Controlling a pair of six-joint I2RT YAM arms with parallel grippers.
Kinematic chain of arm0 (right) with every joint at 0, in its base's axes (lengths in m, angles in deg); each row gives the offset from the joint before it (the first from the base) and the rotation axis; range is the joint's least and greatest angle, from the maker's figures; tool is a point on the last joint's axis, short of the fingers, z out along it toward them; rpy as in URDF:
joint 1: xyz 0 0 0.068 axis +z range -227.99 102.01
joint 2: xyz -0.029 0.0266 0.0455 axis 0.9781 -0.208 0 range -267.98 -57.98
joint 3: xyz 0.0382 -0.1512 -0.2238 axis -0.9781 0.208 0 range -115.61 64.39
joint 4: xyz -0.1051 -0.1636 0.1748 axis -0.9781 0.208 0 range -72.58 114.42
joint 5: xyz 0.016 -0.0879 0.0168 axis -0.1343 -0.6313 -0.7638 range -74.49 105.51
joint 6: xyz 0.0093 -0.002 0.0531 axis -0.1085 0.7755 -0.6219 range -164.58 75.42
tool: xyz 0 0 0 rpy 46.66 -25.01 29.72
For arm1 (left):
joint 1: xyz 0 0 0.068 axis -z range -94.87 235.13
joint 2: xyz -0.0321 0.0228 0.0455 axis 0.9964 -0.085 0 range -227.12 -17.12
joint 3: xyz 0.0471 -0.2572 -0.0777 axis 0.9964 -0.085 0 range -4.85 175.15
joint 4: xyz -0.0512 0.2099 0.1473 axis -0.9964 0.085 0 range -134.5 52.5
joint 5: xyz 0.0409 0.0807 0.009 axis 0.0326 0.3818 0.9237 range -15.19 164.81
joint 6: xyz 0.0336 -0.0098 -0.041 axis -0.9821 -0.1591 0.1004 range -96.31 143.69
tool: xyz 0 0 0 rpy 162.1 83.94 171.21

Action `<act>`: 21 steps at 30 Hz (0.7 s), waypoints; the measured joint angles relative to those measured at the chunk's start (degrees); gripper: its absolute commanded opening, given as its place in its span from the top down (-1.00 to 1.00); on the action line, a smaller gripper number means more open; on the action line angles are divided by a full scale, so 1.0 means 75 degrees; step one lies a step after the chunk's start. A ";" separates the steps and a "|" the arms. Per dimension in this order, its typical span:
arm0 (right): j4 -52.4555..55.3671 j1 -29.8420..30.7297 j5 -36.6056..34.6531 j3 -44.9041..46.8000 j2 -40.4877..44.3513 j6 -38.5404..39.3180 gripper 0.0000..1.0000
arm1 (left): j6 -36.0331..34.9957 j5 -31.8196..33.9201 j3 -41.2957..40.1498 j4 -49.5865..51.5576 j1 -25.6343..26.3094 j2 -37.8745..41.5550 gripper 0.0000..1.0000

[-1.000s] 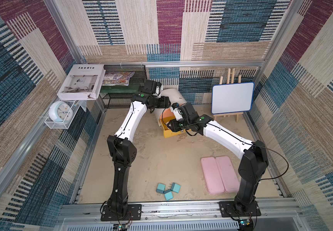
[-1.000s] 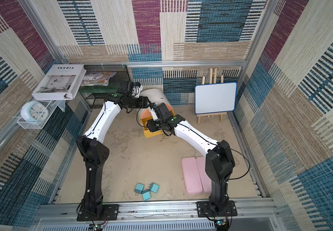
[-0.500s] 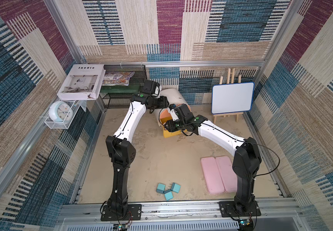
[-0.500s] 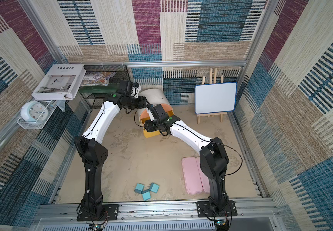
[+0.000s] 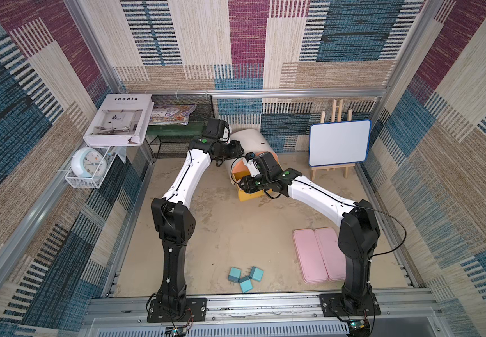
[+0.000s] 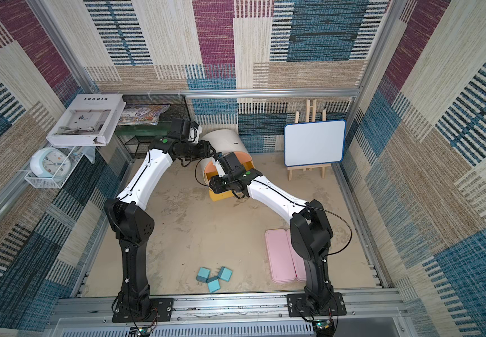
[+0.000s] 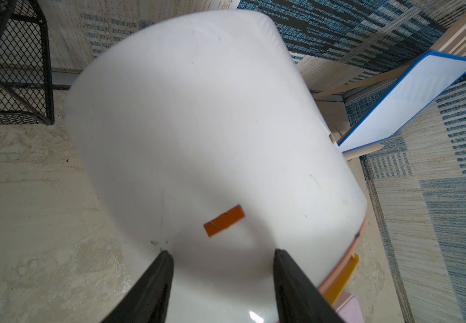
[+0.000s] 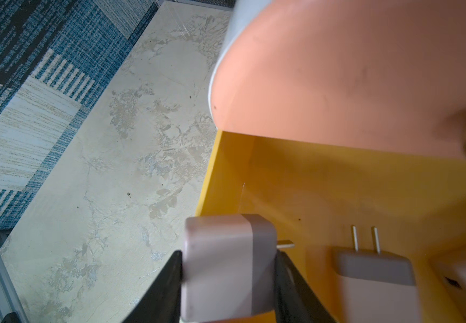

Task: Place the plugs into the drawer by color
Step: Place the plug in the drawer.

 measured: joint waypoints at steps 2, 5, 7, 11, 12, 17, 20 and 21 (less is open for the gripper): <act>-0.0003 -0.0003 0.0032 0.0000 0.0000 0.0035 0.17 | 0.0006 0.0000 -0.0029 -0.0073 -0.0003 0.0000 -0.20; -0.0006 -0.0015 0.0079 0.0000 0.0000 0.0099 0.09 | 0.0029 0.0000 -0.0064 -0.0140 -0.0009 0.0000 -0.19; -0.0006 -0.0029 0.0140 0.0000 0.0000 0.0154 0.03 | 0.0029 0.0000 -0.0070 -0.0146 -0.0009 0.0000 -0.18; 0.0012 -0.0055 0.0303 0.0000 0.0035 0.0236 -0.09 | 0.0026 0.0000 -0.0082 -0.0169 -0.0015 0.0000 -0.19; 0.0017 -0.0055 0.0402 0.0000 0.0090 0.0259 -0.14 | 0.0026 0.0000 -0.0085 -0.0175 -0.0017 0.0000 -0.19; -0.0224 -0.0149 0.1137 0.0207 0.0731 0.0306 -0.39 | 0.0020 -0.0003 -0.0099 -0.0195 -0.0038 0.0000 -0.22; -0.0414 -0.0201 0.1416 0.0466 0.1148 0.0315 -0.46 | 0.0017 0.0000 -0.0099 -0.0198 -0.0038 0.0000 -0.22; -0.0460 -0.0204 0.1422 0.0580 0.1294 0.0329 -0.47 | 0.0015 0.0000 -0.0099 -0.0195 -0.0038 0.0000 -0.22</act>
